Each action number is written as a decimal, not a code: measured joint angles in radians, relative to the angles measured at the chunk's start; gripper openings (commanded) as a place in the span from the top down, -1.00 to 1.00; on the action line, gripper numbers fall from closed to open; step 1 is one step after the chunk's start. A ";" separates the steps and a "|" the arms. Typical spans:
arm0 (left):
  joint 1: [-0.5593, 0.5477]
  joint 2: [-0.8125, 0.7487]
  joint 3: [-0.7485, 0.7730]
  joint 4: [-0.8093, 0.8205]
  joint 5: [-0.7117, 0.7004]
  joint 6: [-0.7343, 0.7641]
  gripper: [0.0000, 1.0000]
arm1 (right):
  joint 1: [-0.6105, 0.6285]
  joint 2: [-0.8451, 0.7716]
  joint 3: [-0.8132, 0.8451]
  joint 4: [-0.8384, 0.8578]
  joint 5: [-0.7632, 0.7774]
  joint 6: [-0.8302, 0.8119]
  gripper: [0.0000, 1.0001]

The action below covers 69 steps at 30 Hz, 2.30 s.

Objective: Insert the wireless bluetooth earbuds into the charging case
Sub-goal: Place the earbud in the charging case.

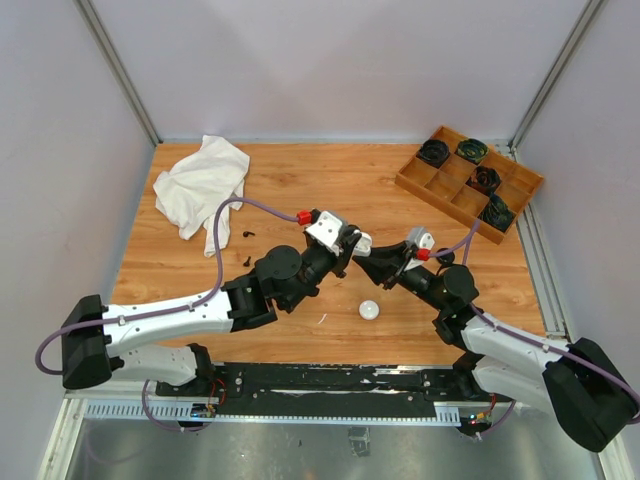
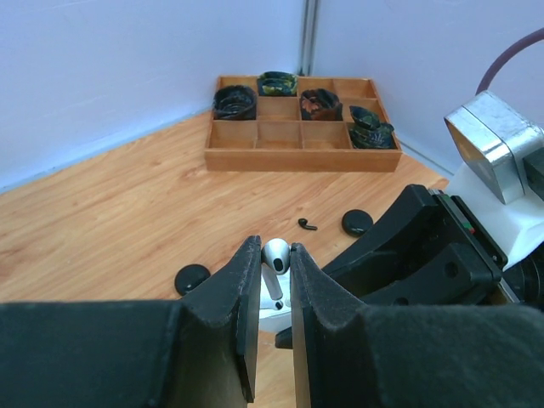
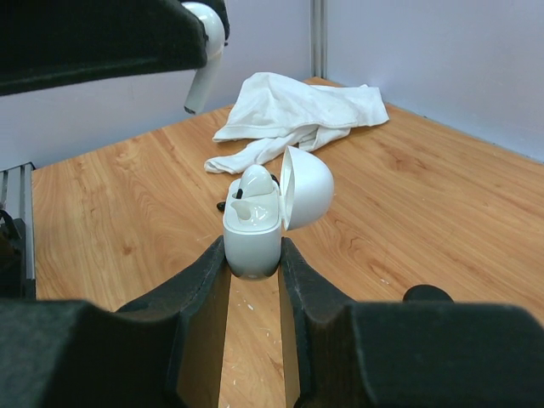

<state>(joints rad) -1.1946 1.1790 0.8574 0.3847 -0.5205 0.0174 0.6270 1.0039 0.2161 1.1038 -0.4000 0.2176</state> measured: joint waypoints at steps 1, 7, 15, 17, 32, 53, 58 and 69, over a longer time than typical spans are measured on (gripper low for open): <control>0.000 0.006 0.000 0.008 0.007 0.002 0.67 | 0.000 -0.002 0.000 0.000 -0.001 0.002 0.90; -0.003 0.031 -0.017 0.049 0.035 0.006 0.67 | 0.000 -0.012 0.000 0.007 -0.001 0.011 0.89; -0.006 0.049 -0.023 0.079 0.051 0.017 0.67 | 0.000 -0.027 0.000 0.013 -0.003 0.014 0.89; -0.006 0.055 -0.025 0.089 0.052 0.018 0.67 | 0.000 -0.029 0.000 0.013 -0.004 0.014 0.89; -0.007 0.089 -0.043 0.135 0.055 0.027 0.66 | 0.000 -0.043 0.000 0.012 -0.015 0.015 0.89; -0.008 0.051 -0.080 0.144 0.061 0.027 0.63 | 0.000 -0.045 0.000 -0.001 -0.015 0.014 0.90; -0.008 0.051 -0.080 0.137 0.061 0.020 0.62 | 0.000 -0.045 0.000 -0.005 -0.015 0.014 0.90; -0.008 0.051 -0.080 0.114 0.051 -0.024 0.47 | 0.000 -0.045 -0.002 -0.015 -0.014 0.014 0.89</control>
<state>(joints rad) -1.2022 1.2301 0.7776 0.4988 -0.4694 -0.0067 0.6270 0.9588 0.2142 1.0885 -0.4145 0.2321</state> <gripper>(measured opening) 0.241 0.268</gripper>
